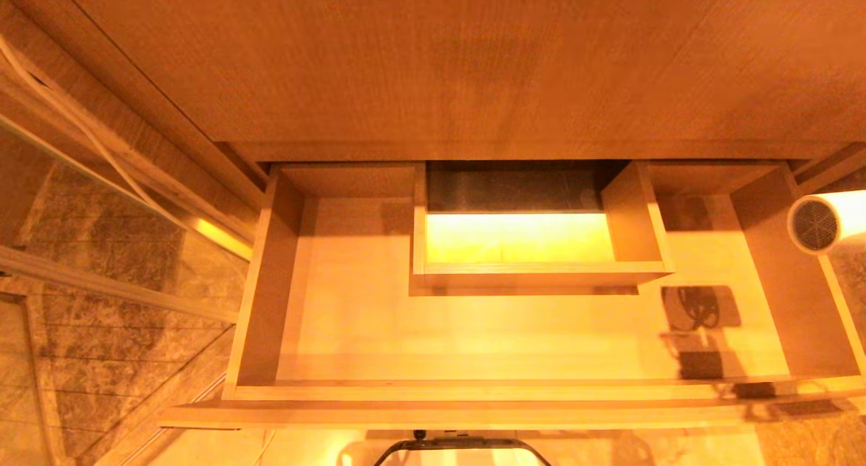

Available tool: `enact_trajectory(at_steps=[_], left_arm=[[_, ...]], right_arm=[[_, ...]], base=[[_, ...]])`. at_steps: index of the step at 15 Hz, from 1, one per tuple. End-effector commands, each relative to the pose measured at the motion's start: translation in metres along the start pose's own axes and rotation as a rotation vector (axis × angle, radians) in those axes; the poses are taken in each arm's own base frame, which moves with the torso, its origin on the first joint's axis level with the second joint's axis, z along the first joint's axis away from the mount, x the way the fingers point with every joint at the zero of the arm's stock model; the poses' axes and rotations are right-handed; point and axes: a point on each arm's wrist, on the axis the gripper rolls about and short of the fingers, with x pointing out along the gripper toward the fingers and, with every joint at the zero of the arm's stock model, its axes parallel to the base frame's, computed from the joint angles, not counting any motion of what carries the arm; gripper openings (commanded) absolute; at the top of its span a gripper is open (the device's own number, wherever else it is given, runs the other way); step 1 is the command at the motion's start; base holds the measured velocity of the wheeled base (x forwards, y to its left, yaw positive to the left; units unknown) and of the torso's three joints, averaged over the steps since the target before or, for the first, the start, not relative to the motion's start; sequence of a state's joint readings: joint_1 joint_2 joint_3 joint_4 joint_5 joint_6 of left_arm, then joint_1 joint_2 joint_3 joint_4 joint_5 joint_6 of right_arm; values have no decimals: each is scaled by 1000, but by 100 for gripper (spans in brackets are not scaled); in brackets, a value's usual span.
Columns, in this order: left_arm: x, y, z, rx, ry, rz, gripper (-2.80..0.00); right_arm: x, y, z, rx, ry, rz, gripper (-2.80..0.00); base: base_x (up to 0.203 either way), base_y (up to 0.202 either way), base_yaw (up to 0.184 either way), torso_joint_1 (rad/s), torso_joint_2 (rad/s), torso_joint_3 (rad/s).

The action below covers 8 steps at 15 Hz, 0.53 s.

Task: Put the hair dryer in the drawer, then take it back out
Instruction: Place it on the countertop

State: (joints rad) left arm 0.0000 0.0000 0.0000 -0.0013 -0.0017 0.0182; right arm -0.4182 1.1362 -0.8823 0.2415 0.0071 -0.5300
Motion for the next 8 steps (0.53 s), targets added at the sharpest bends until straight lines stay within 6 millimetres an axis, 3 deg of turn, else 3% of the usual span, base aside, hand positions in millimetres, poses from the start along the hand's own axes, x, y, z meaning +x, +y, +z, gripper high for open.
enact_trajectory(at_steps=[1,5,8], left_arm=[[0,0,-1,0,3,0,-280],[0,0,0,0,1,0,-280],[0,0,0,0,1,0,-280]], right_arm=[[-33,0,-3,-11,-64,-53,-280],[-80,3,-13,-43,-97,-120,-280],[-101,3,-13,-47,-124,-173,-280]], base=[[0,0,0,0,0,0],[0,0,0,0,0,0],[0,0,0,0,0,0]])
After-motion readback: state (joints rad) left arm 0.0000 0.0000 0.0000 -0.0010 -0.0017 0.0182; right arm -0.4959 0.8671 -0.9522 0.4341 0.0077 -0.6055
